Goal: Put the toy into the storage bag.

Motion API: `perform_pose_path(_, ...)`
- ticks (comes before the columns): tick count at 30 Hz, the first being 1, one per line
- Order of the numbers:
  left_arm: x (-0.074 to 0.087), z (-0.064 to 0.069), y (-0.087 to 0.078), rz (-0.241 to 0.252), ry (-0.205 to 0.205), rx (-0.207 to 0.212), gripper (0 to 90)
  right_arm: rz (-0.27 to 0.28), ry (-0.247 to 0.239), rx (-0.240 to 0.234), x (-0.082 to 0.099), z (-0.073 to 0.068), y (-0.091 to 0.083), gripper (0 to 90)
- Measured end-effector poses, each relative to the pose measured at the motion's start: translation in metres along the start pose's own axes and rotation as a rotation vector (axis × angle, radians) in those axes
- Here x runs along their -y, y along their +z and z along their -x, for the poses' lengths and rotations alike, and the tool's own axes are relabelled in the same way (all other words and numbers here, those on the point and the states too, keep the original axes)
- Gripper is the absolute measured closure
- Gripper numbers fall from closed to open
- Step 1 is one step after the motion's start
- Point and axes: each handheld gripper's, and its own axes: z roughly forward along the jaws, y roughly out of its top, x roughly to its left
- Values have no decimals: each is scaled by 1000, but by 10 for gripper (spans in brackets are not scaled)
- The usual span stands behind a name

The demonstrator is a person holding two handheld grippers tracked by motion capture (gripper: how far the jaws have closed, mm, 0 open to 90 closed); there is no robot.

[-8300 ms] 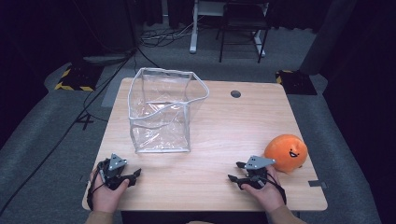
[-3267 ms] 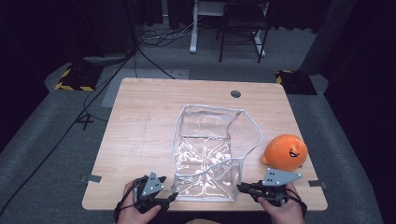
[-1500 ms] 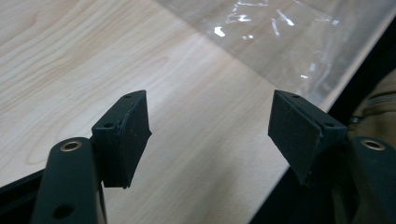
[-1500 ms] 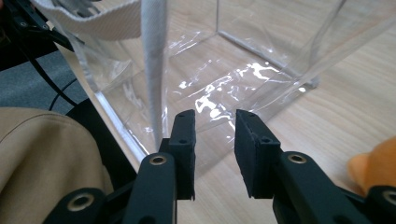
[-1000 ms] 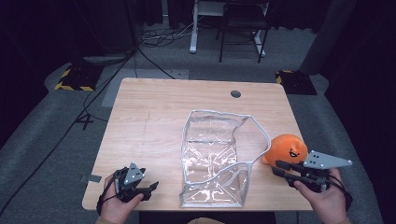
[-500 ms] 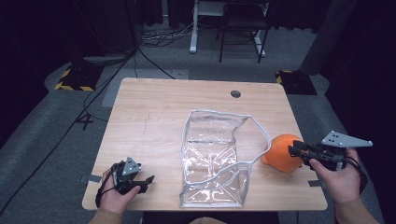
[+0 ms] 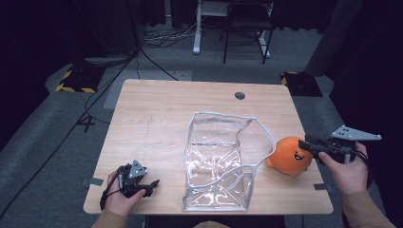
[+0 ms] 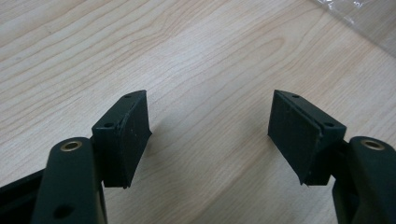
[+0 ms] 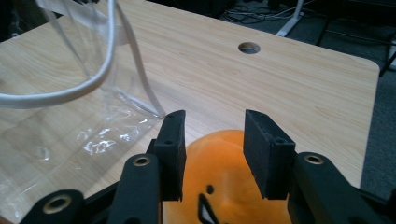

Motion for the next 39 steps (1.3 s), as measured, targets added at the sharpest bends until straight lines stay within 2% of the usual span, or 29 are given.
perform_pose_path(5,5,-2,-2,6,-19,-3,295,-15,35,20,7,15,3,587)
perform_pose_path(8,9,-4,-4,16,-33,-3,293,-15,42,22,10,17,4,580)
perform_pose_path(12,14,-6,-4,47,-27,0,290,-17,57,20,13,22,6,568)
perform_pose_path(17,16,-5,-5,49,-32,-5,280,-38,68,12,18,26,13,560)
perform_pose_path(22,17,-5,-6,47,-33,-5,278,-66,93,28,25,34,21,526)
perform_pose_path(26,17,-5,-6,47,-33,-5,278,-64,106,36,30,38,25,498)
perform_pose_path(28,17,-5,-6,46,-33,-5,278,-57,127,17,33,38,26,541)
perform_pose_path(30,16,-5,-6,47,-35,-8,274,-59,139,-7,33,38,27,638)
perform_pose_path(32,16,-4,-5,48,-38,-10,268,-70,125,-4,31,35,25,731)
perform_pose_path(34,16,-5,-5,47,-37,-10,264,-79,85,14,25,31,23,790)
perform_pose_path(39,16,-5,-5,47,-37,-12,260,-66,42,30,15,25,17,804)
